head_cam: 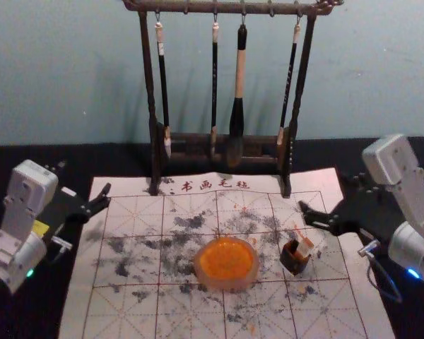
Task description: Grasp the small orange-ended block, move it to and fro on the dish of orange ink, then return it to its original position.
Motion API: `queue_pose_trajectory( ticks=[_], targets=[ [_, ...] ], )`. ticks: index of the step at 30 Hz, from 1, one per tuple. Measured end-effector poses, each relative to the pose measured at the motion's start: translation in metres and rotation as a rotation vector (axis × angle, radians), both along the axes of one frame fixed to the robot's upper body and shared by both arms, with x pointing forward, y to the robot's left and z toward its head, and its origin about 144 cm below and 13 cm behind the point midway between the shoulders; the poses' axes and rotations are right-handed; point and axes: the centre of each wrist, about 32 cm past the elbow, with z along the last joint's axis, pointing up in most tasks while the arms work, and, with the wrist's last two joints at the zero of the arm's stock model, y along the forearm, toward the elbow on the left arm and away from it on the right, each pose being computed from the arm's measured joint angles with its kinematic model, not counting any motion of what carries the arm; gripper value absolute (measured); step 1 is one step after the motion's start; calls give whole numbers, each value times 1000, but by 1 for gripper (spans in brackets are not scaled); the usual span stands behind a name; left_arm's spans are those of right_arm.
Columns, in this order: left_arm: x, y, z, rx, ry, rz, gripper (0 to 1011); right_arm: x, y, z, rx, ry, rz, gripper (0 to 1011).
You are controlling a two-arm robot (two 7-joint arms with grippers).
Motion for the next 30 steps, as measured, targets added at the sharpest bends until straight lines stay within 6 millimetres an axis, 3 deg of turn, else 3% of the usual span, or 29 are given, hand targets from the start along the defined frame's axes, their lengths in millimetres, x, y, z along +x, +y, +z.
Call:
queue_pose_trajectory(
  ticks=[8, 15, 30],
  targets=[
    [0, 0, 0, 0, 0, 0, 1001, -17, 4, -31, -81, 11, -224, 1000],
    [0, 0, 0, 0, 0, 0, 1001, -21, 10, -51, -142, 13, -266, 1000],
    [0, 0, 0, 0, 0, 0, 1001, -20, 10, -53, -143, 6, -273, 1000]
  ],
)
